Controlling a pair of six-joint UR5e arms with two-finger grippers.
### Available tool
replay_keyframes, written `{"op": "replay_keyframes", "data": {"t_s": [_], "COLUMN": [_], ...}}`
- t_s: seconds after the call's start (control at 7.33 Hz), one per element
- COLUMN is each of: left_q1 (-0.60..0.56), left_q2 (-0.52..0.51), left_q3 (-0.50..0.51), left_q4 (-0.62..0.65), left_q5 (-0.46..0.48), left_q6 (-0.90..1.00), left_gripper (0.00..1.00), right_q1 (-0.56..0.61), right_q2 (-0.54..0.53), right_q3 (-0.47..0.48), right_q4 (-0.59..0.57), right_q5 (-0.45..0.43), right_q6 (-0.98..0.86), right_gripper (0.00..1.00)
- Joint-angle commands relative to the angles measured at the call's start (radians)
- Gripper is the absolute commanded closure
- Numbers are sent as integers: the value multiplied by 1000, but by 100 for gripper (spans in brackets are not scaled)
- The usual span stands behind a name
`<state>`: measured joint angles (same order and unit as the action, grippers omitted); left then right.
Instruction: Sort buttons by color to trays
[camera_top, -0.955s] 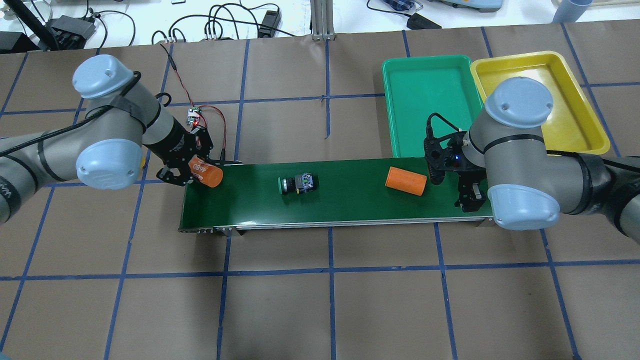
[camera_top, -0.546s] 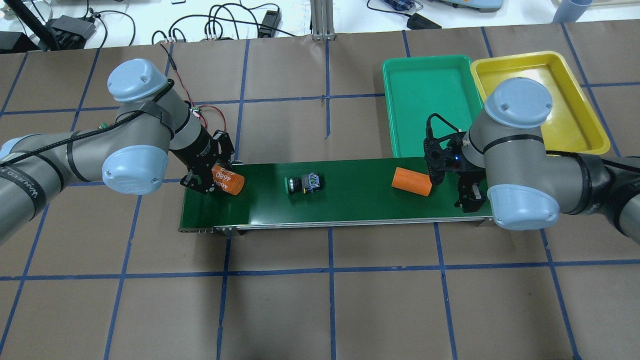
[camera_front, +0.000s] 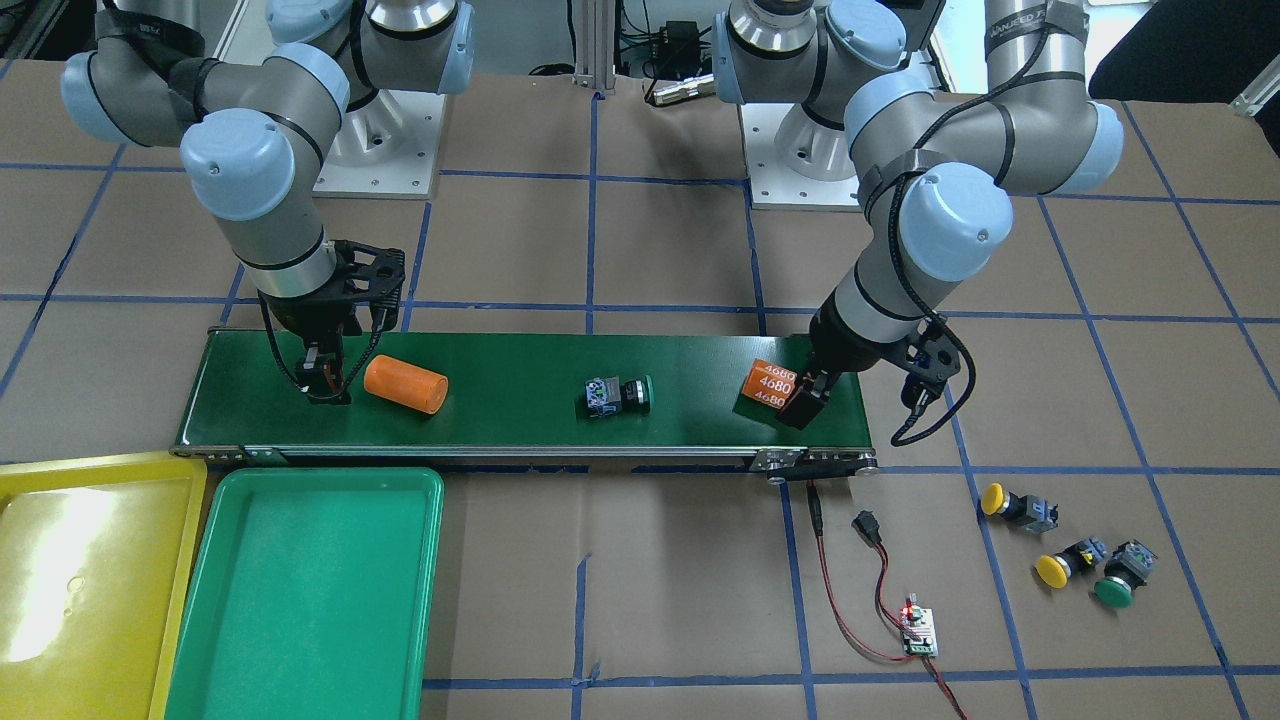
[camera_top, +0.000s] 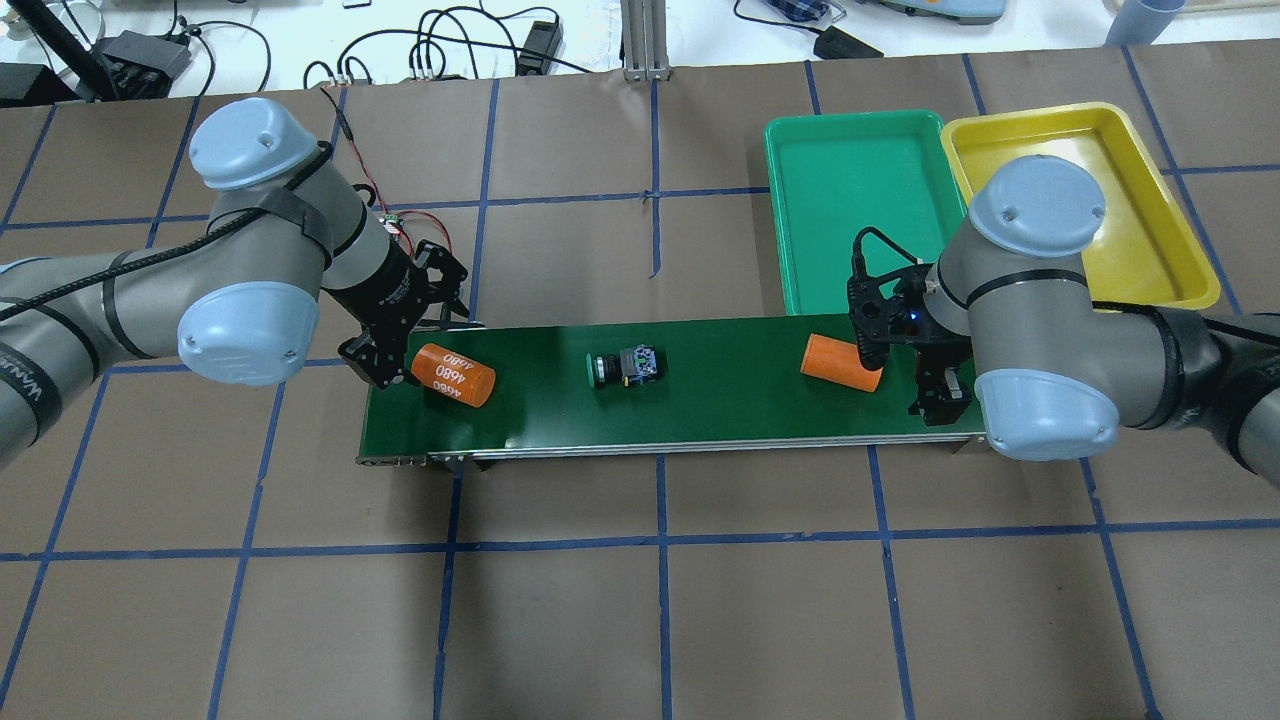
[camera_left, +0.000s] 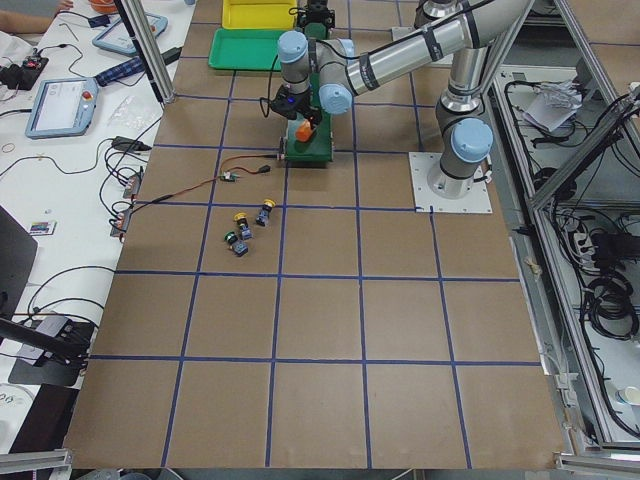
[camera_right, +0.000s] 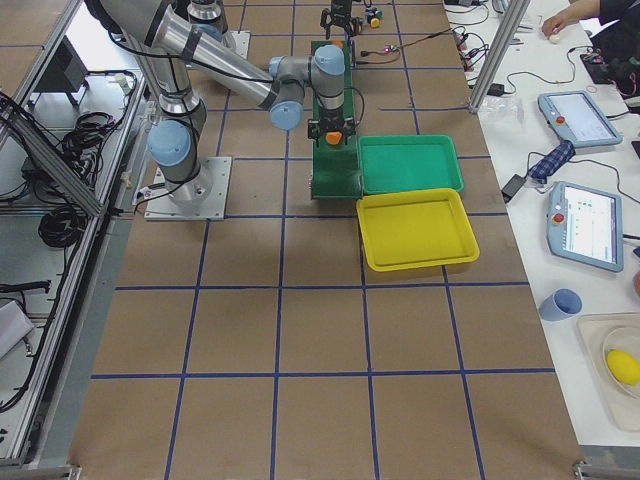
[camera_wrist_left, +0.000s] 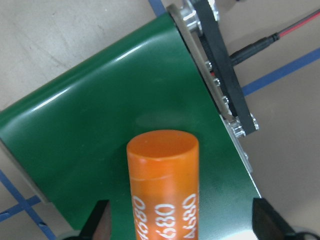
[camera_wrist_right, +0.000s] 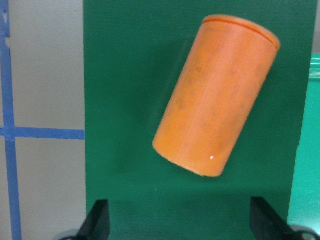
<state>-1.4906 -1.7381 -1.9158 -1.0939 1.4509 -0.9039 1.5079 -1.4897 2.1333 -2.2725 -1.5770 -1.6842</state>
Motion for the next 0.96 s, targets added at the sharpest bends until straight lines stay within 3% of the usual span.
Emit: {"op": "replay_keyframes", "data": {"t_s": [0.0, 0.14, 0.27, 0.41, 0.55, 0.82], "left_q1": [198, 299, 364, 400, 418, 420], "left_q2": [-20, -52, -105, -157, -206, -282], "left_q3": [75, 111, 154, 222, 277, 296], "left_q4": [-47, -46, -32, -31, -32, -29], "left_q5": [5, 11, 85, 112, 112, 106], "left_q6": [379, 616, 798, 888, 960, 891], "left_gripper": [0, 0, 0, 0, 0, 0], "right_q1": [0, 0, 0, 0, 0, 0], "right_q2": [0, 0, 0, 0, 0, 0], "right_q3": [1, 1, 1, 1, 1, 1], "right_q4": [1, 1, 1, 1, -1, 1], "right_q5": [0, 0, -1, -1, -1, -1], "right_q6": [0, 0, 0, 0, 0, 0], "right_gripper": [0, 0, 0, 0, 0, 0]}}
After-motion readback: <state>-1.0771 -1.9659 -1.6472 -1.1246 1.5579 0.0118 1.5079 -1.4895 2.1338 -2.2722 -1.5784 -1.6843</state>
